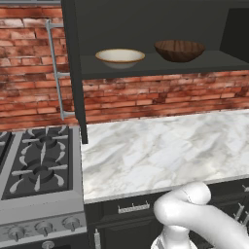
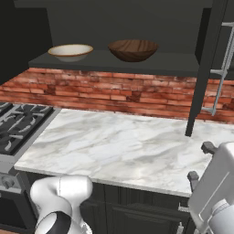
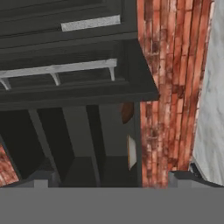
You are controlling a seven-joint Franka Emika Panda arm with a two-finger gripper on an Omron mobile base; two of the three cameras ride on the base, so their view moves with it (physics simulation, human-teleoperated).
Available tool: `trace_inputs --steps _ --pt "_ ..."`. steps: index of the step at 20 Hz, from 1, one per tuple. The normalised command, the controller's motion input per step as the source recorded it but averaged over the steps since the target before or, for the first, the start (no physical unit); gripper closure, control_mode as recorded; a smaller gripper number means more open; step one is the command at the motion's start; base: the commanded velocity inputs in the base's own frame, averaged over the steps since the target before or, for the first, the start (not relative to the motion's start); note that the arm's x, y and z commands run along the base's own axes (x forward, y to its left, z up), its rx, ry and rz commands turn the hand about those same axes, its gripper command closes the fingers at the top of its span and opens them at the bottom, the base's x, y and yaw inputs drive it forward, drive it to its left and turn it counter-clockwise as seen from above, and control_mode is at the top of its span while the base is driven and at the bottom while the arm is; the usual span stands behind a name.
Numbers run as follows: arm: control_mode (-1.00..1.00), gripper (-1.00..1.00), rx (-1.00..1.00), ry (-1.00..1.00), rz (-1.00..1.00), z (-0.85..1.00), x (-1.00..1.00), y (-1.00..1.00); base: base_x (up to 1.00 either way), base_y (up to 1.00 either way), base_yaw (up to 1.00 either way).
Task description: Open the cabinet. Pick the bowls from the counter and place them in the cabinet. Then close the cabinet.
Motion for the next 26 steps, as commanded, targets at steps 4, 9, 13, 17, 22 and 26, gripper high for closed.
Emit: trace_inputs --steps 4,9,13,17,22,26 --pt "-1.00 -1.00 0.00 0.00 0.11 0.00 0.17 -0.09 0.00 0.00 0.00" --pt "-1.00 -1.00 0.00 0.00 0.10 0.00 0.32 -0.15 0.00 0.00 0.00" --pt "-1.00 -1.00 0.00 0.00 0.16 0.00 0.37 -0.27 0.00 0.00 0.00" --pt "-1.00 -1.00 0.00 0.00 0.15 -0.01 0.28 -0.23 0.00 0.00 0.00" --pt "-1.00 -1.00 0.00 -0.04 0.10 -0.15 0.18 -0.08 0.00 0.00 0.00" --pt "-1.00 -1.00 0.00 -0.06 0.07 -0.23 0.26 -0.01 0.00 0.00 0.00"
